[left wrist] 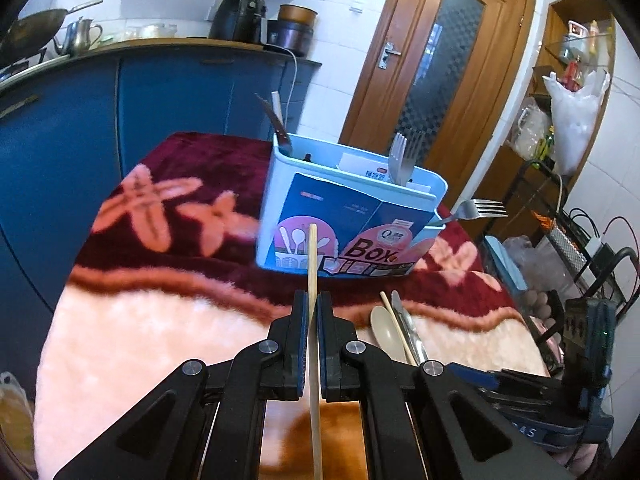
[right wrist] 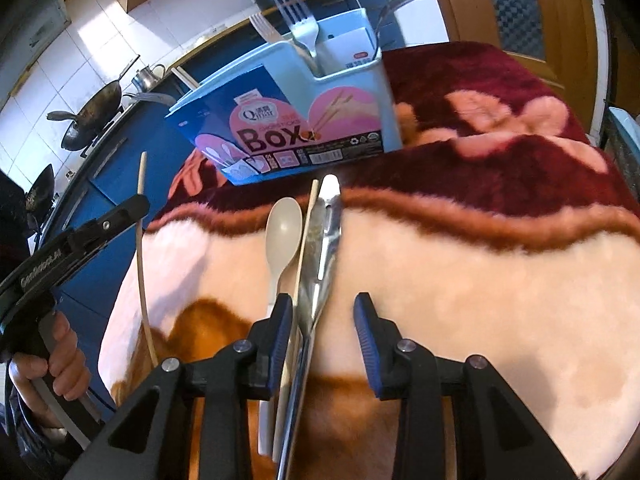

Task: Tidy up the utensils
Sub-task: 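Grasp another wooden chopstick with the left tool while the right tool grasps a metal utensil, then lift the chopstick and metal utensil and carry both over the caddy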

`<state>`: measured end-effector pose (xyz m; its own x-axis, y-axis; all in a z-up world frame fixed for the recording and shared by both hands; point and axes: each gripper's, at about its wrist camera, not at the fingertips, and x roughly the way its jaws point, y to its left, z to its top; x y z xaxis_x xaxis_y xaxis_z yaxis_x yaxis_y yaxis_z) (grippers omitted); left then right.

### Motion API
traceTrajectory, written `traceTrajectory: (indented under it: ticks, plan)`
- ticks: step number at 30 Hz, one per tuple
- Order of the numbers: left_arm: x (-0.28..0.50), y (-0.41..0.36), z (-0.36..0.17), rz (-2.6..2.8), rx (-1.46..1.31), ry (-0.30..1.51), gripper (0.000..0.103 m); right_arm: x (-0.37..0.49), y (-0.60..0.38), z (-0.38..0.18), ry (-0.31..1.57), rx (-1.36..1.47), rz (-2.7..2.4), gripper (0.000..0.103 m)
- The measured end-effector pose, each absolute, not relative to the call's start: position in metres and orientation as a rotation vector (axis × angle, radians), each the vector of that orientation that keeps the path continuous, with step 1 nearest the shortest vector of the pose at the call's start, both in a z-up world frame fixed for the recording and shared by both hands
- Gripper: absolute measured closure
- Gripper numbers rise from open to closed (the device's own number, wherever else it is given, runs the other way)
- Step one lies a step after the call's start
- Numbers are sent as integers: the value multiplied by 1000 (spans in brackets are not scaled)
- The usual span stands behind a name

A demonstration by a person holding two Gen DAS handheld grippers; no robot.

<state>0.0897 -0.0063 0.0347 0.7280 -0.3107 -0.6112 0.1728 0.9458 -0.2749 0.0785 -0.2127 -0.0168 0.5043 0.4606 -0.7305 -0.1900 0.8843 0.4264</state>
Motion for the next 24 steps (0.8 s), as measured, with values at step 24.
traceTrajectory:
  ticks: [24]
  plan:
    - [81, 8, 39, -304, -252, 642, 99, 98, -213, -11, 1038, 190, 286, 95]
